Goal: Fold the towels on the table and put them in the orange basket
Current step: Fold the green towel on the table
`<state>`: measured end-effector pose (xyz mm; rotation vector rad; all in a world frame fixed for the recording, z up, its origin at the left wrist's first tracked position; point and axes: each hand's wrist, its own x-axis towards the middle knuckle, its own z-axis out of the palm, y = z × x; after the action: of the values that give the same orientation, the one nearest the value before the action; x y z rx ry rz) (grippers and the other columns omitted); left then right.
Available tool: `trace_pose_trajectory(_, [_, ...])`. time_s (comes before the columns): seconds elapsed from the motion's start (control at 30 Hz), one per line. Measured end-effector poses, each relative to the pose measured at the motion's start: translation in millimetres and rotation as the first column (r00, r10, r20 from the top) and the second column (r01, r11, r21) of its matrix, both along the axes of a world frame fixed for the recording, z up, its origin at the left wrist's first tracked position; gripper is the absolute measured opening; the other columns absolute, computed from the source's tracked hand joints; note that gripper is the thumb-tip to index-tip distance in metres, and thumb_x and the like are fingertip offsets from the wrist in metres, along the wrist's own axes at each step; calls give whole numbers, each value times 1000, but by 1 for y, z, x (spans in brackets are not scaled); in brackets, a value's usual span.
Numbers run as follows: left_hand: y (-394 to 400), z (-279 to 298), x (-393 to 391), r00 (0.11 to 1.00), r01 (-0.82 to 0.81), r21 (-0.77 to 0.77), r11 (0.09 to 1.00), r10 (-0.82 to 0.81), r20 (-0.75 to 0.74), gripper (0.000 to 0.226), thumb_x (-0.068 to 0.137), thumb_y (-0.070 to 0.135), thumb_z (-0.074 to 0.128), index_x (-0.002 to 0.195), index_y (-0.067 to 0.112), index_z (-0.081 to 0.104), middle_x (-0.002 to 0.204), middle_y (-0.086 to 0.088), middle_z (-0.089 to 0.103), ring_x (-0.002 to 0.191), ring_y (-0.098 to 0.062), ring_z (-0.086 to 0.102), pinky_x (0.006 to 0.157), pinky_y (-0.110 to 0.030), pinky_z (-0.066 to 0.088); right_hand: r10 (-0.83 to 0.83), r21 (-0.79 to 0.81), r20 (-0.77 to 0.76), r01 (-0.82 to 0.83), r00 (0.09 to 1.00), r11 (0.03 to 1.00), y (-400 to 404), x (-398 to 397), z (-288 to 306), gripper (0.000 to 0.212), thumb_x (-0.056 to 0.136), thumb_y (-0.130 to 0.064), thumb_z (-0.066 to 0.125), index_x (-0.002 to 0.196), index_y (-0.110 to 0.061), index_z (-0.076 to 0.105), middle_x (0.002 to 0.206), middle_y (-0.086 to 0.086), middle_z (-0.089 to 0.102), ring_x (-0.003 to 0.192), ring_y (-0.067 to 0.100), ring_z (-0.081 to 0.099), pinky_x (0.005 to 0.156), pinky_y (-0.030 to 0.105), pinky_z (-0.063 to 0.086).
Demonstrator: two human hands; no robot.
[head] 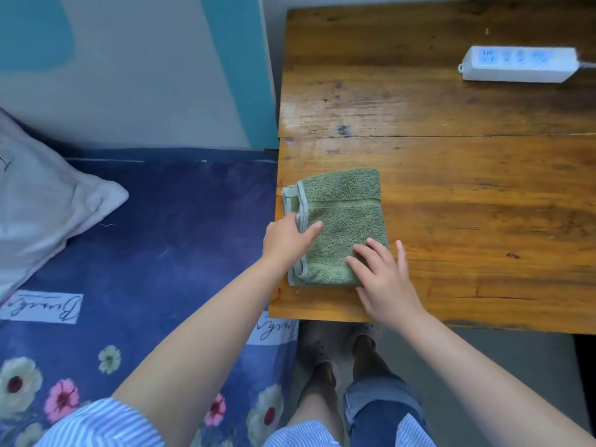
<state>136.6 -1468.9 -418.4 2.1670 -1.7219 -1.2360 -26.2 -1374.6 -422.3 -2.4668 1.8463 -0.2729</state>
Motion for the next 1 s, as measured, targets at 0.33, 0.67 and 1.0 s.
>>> trace_pose_trajectory(0.33, [-11,13,-20,719,-429,105,897,409,-561,31,83,-2,58,76,20,38,76,0,48,65,-9,44,58,-14,38,92,-10,179,-92,980,996,1,-27,-20,49,41,19,79,86,2,72,99,22,70,94,45,64,74,63,45])
trace_pose_trajectory(0.67, [-15,-6,0,892,-391,-126,912,342,-295,16,86,2,55,90,13,43,93,-1,49,84,-15,46,73,-20,33,214,-22,200,-214,956,977,6,-16,-26,54,46,18,81,96,1,70,108,21,67,101,45,61,80,61,44])
trace_pose_trajectory(1.0, [23,-2,-6,930,336,-432,837,-220,296,45,80,3,61,123,-5,49,138,-25,41,131,-39,37,105,-45,35,242,82,3,-241,970,967,8,-21,-15,77,33,9,81,107,-2,66,117,15,64,106,36,61,82,52,49])
